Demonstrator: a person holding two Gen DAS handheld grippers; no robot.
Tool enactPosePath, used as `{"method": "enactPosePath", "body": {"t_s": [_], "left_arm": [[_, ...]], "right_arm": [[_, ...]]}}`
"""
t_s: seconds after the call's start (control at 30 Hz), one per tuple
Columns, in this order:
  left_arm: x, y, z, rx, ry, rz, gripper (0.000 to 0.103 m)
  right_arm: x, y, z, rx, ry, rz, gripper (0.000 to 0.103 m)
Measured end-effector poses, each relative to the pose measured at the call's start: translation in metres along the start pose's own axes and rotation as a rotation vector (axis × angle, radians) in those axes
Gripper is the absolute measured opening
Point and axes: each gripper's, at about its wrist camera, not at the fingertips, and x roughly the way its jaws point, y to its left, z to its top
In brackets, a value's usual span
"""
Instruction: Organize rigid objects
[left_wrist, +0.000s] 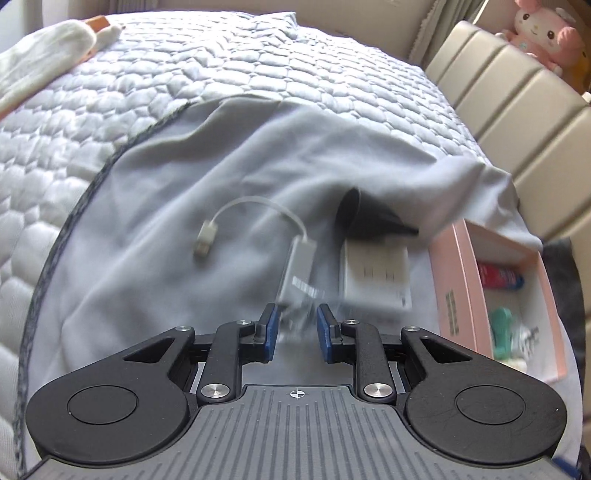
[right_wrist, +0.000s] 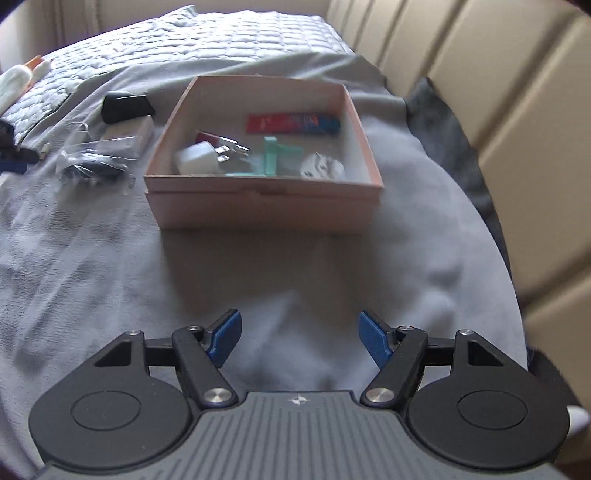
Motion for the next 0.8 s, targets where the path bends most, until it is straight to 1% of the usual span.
{"method": "enactPosePath", "body": {"t_s": [0.07,0.13,0.17,0.23,0.27,0.33,0.4,0.47,0.5,0.53,0.63,0.67,0.73,0.77,0.8], "left_arm": [[0.007,-0.011,0.014,0.011,-0.013,-0.024,0.025],[0.020,-0.026,0.023,0.057,-0.020,-0.048,0.025],[0.029,-0.031,0.025,0.080,-0.011,-0.049,0.025],[0.050,-0.038,0.023,0.107,0.025,-0.014,0.026],[0.059,-0.039,0.020,0.115,0.061,-0.003,0.025],[0.070,-0.040,0.007,0.122,0.127,-0.012,0.025],[0.066,-0.042,-0.011,0.136,0.179,-0.040,0.025],[0.055,-0.045,-0.027,0.140,0.216,-0.095,0.025],[0.048,-0.045,-0.033,0.130,0.209,-0.113,0.025],[0.041,-0.046,-0.035,0.122,0.184,-0.119,0.025],[0.028,-0.049,-0.022,0.091,0.042,-0.111,0.025],[0.030,-0.050,-0.009,0.069,-0.007,-0.087,0.025],[0.038,-0.048,0.013,0.002,-0.064,-0.026,0.025],[0.043,-0.045,0.023,-0.038,-0.091,-0.004,0.025],[0.045,-0.042,0.031,-0.069,-0.118,0.002,0.025]], "right_arm": [[-0.001,-0.005,-0.004,0.011,0.010,0.001,0.071],[-0.001,-0.009,-0.008,0.017,0.020,0.011,0.071],[-0.001,-0.011,-0.009,0.016,0.023,0.014,0.071],[-0.002,-0.014,-0.009,0.012,0.023,0.012,0.071],[-0.002,-0.016,-0.009,0.013,0.023,0.009,0.071],[-0.004,-0.021,-0.009,0.021,0.024,0.007,0.071],[-0.004,-0.027,-0.011,0.025,0.030,0.005,0.071],[-0.002,-0.033,-0.013,0.027,0.041,0.000,0.071],[-0.001,-0.036,-0.014,0.031,0.049,-0.002,0.071],[0.001,-0.039,-0.014,0.035,0.056,-0.001,0.071],[0.002,-0.045,-0.016,0.042,0.061,-0.003,0.071],[0.001,-0.046,-0.015,0.042,0.058,-0.004,0.071],[-0.001,-0.049,-0.015,0.047,0.046,-0.006,0.071],[-0.003,-0.050,-0.015,0.052,0.041,-0.006,0.071],[-0.005,-0.052,-0.015,0.055,0.036,-0.004,0.071]]}}
